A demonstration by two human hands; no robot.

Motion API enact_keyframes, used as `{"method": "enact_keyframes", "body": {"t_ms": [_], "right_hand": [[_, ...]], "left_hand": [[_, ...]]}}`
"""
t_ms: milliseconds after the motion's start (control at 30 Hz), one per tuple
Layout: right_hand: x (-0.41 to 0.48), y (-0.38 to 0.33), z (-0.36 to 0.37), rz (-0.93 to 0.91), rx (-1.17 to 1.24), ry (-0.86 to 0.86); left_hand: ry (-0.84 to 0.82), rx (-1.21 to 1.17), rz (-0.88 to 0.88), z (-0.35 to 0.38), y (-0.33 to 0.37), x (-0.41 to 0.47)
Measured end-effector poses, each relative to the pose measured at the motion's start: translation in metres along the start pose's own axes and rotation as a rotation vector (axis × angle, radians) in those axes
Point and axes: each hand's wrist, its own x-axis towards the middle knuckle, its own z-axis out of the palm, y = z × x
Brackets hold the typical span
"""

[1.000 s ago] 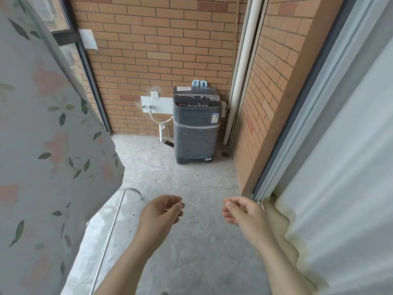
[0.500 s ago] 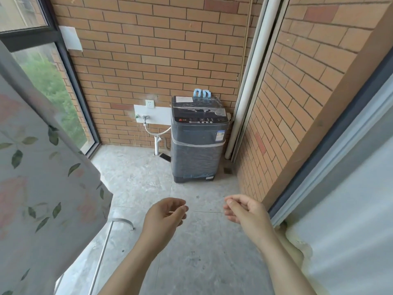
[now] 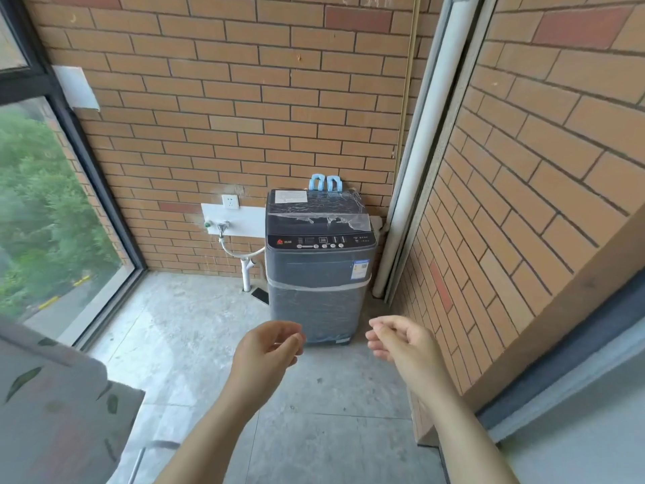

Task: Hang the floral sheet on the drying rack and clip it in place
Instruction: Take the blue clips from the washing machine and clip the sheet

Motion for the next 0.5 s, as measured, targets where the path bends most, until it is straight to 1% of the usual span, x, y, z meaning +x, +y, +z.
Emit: {"method": "enact_keyframes", "body": {"t_ms": [233,500], "right_hand": [[0.118,-0.012,0.01,0.038,0.02,-0.011],[0.252,-0.027,0.041,0.097,0.025,0.037]], "left_hand": [[0.007,0.013,-0.007,0.014,0.017,0.117],[0.005,0.006,0.0,0.012,0.035,0.269]]}}
